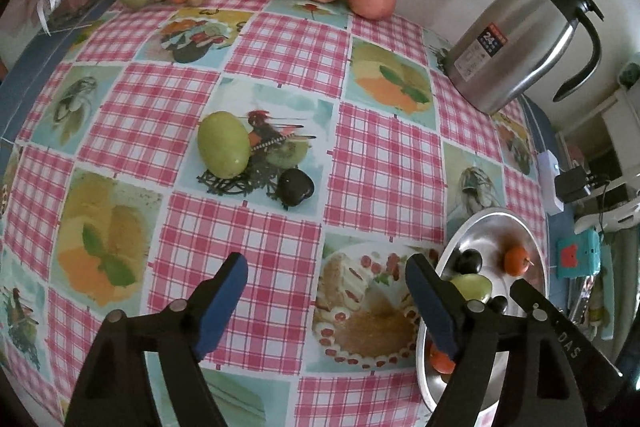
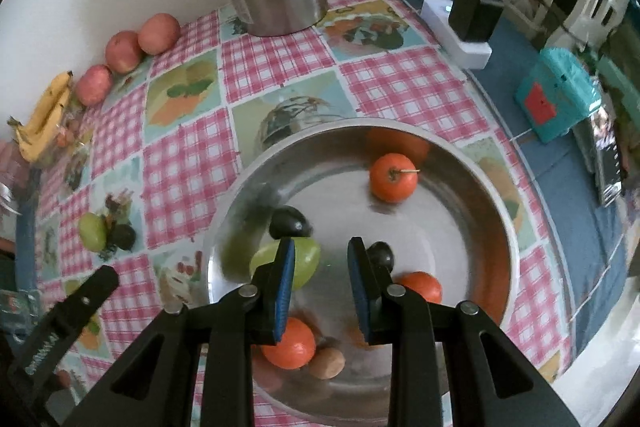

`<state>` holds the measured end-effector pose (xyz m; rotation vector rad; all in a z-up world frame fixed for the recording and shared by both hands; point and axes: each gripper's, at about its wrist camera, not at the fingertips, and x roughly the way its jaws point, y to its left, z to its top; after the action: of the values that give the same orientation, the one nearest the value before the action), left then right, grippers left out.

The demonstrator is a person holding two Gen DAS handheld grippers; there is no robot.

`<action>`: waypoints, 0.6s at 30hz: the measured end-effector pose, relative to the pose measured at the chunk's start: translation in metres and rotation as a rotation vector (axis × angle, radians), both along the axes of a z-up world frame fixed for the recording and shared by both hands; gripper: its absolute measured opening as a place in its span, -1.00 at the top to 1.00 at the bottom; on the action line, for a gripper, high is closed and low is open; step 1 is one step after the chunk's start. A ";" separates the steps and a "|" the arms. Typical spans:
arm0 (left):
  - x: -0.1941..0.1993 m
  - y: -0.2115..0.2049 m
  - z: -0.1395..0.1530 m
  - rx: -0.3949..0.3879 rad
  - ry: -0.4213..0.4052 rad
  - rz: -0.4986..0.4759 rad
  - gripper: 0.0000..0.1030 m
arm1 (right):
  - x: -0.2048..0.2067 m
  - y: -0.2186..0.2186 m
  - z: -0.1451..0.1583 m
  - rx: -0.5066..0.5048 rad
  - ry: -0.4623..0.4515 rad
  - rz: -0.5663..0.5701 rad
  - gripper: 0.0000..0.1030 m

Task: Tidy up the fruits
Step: 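Withdraw both open tools from the plate toward the green fruit and plum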

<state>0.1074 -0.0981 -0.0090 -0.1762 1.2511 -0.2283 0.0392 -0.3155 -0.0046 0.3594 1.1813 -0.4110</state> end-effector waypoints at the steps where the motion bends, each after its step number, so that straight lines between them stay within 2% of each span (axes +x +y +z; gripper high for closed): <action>1: 0.000 -0.001 0.000 0.001 0.000 -0.002 -0.64 | 0.000 0.001 0.000 0.014 -0.015 0.014 0.46; 4: 0.000 -0.002 0.001 0.003 -0.001 -0.006 -0.65 | -0.002 -0.002 0.001 0.103 -0.074 0.026 0.46; 7: 0.000 -0.001 0.001 0.002 0.000 -0.003 -0.66 | -0.002 0.000 0.001 0.082 -0.065 0.022 0.41; 8: 0.000 -0.002 0.001 0.002 0.001 -0.003 -0.66 | -0.002 0.001 0.001 0.060 -0.057 0.022 0.34; 10: 0.000 -0.001 0.001 0.003 0.001 -0.003 -0.66 | -0.002 0.001 0.000 0.045 -0.053 0.020 -0.03; 13: 0.000 -0.001 0.000 0.001 0.001 -0.004 -0.67 | -0.003 0.000 0.000 0.046 -0.065 0.019 -0.36; 15: 0.000 -0.001 0.000 0.002 0.001 -0.003 -0.67 | -0.003 -0.001 0.000 0.036 -0.070 0.019 -0.46; 18: 0.000 -0.001 0.001 0.002 0.000 -0.003 -0.67 | -0.004 -0.001 -0.001 0.037 -0.065 0.009 -0.46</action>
<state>0.1078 -0.0989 -0.0084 -0.1731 1.2520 -0.2295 0.0353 -0.3165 -0.0061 0.3966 1.1278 -0.3680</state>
